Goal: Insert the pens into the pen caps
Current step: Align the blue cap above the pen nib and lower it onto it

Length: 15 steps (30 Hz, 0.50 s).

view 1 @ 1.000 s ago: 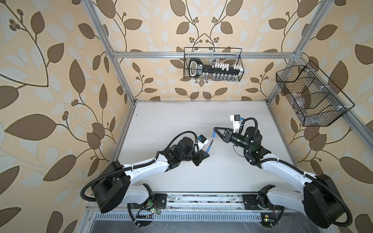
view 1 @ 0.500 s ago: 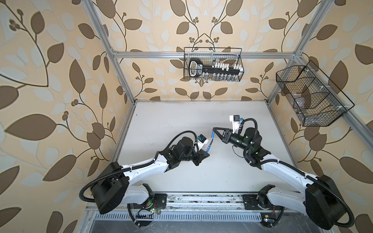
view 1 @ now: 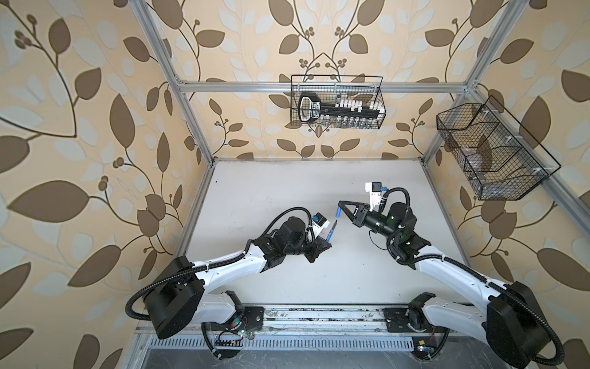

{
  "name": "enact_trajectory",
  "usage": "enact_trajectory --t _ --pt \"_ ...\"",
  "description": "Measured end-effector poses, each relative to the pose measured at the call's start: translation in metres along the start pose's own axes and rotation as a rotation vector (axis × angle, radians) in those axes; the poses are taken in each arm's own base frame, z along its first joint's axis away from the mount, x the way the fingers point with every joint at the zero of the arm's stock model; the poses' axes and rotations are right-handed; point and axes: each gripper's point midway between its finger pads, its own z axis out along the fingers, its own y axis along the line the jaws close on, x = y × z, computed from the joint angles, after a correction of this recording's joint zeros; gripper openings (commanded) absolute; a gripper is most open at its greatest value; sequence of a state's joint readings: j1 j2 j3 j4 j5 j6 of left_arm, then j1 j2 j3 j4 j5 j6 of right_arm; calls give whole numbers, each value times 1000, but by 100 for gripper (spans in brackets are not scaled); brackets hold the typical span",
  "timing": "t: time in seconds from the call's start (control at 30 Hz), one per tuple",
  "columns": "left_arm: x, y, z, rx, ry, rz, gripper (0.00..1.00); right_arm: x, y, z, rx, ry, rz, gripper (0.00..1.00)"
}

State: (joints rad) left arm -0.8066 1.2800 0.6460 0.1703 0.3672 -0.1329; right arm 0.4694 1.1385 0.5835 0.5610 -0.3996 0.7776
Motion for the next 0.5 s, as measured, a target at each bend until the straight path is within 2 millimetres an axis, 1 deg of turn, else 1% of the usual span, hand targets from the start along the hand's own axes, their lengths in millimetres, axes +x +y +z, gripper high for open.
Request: enact_trajectory --t 0.5 --pt "-4 -2 -2 3 -15 6 0 3 -4 1 8 7 4 16"
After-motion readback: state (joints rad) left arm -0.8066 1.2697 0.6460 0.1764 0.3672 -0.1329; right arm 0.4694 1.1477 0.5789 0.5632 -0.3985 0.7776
